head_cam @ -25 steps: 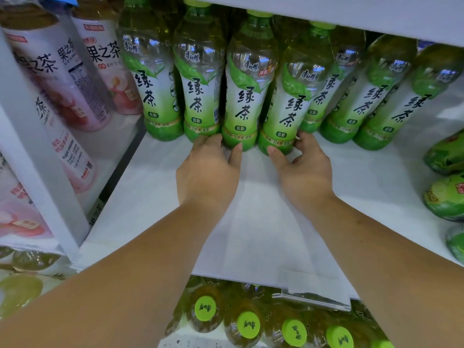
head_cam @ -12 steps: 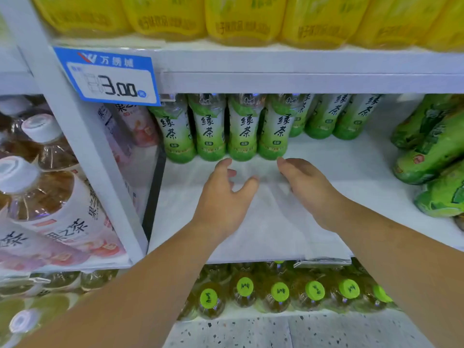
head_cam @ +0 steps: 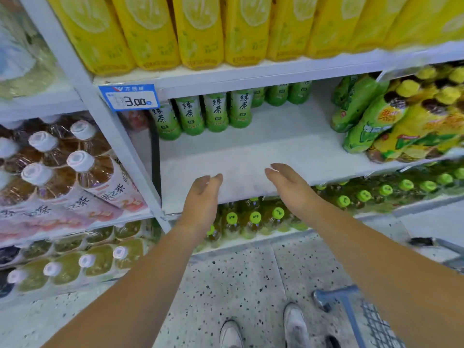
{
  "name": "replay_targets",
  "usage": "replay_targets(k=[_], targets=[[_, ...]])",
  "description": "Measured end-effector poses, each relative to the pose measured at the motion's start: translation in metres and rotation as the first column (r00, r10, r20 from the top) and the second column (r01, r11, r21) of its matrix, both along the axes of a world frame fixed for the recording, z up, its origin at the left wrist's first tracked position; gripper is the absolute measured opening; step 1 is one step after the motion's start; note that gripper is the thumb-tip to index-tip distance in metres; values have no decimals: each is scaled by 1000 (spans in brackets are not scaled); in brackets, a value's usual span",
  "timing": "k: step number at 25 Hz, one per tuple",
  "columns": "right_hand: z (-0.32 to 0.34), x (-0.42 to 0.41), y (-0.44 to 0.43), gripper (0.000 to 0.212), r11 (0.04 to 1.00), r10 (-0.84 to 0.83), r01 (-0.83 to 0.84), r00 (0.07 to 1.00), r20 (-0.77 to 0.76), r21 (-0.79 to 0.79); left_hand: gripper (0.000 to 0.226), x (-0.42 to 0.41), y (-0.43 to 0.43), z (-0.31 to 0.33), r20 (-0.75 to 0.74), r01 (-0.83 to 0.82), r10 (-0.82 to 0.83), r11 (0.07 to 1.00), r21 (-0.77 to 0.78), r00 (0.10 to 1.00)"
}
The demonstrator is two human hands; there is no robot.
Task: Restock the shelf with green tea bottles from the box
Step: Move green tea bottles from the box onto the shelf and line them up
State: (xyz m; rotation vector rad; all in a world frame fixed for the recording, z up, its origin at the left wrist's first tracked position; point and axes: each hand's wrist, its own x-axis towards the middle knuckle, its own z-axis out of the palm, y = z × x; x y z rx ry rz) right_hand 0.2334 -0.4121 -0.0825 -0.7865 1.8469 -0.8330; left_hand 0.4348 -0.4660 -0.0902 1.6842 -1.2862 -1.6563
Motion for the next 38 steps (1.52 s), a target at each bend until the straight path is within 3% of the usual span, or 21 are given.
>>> replay_targets(k=[8,16,22,27,33,38], targets=[[69,5,124,58,990,-124,124,992,7,71,66,21,89,75,41,92,-93,995,23,995],[120,-1,230,63,958,-277,277,961,-8,76,61,-9,165,128,-2,360,-360,933,-22,933],[139,-49,314,60,918,-393,393,919,-1,47,64,-73,218,157,-3,589,-593,801,-106,805],[140,-105,405,59,858,-508,511,859,-68,44,63,-156,279,161,-39,690,-697,715,-111,716],[125,-180,512,57,795,-595,594,803,-35,120,62,-260,367,154,-32,799,-801,599,-50,598],[91,-227,575,63,726,-676,655,736,39,212,56,-336,422,138,25,833,-833,553,33,552]])
